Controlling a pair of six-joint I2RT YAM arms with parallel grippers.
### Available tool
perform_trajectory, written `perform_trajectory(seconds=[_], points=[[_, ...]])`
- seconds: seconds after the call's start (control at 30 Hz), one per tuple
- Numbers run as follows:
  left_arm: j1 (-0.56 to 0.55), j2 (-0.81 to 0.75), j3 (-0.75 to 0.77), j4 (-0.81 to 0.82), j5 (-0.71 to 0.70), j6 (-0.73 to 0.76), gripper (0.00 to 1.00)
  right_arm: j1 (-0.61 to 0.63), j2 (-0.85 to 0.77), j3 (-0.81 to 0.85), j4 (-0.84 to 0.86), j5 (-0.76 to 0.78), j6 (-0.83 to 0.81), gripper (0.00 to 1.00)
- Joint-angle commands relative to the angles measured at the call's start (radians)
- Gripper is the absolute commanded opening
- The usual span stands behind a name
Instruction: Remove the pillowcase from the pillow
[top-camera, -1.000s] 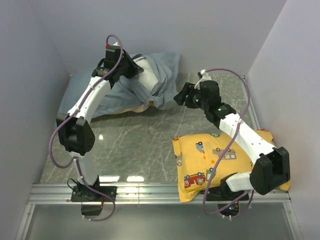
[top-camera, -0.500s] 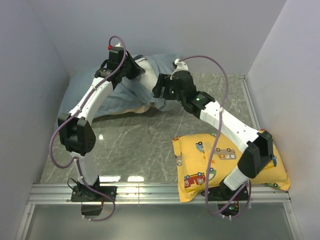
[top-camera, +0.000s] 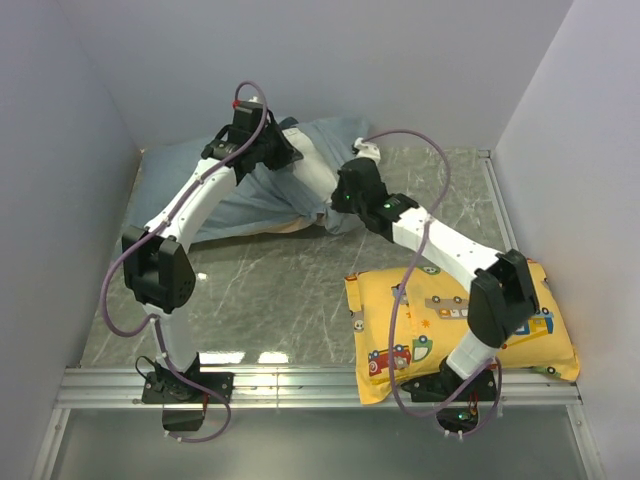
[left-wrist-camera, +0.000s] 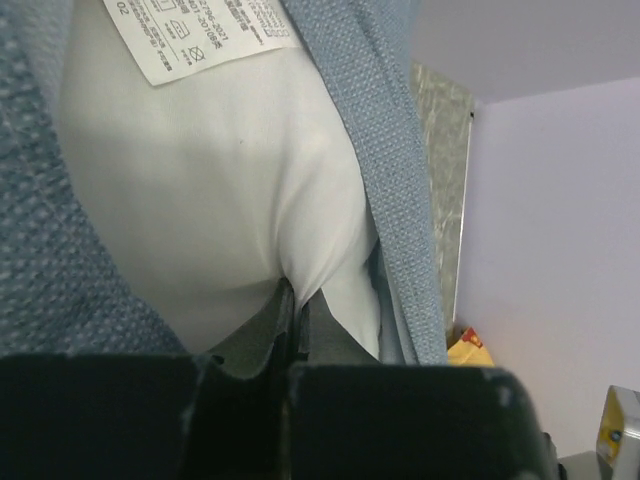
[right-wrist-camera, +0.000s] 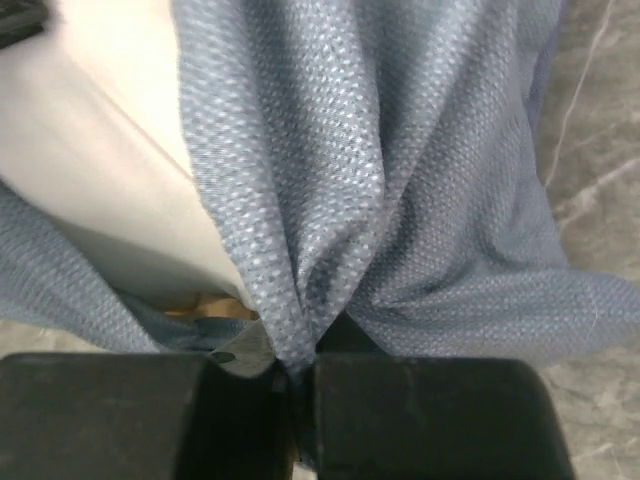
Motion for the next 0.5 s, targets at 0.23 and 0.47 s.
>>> perform_trajectory(seconds=[0.23,0.47], points=[[0.102,-0.091,0.147,0.189,-0.153,-0.049,0.00,-0.205,-0.099,-0.326,0.058,-0.092,0.024,0.00],[0.116,-0.109,0.118,0.192,-0.143,-0.045,0.00,-0.240,-0.081,-0.356,0.122,-0.210,0.030,0.12]])
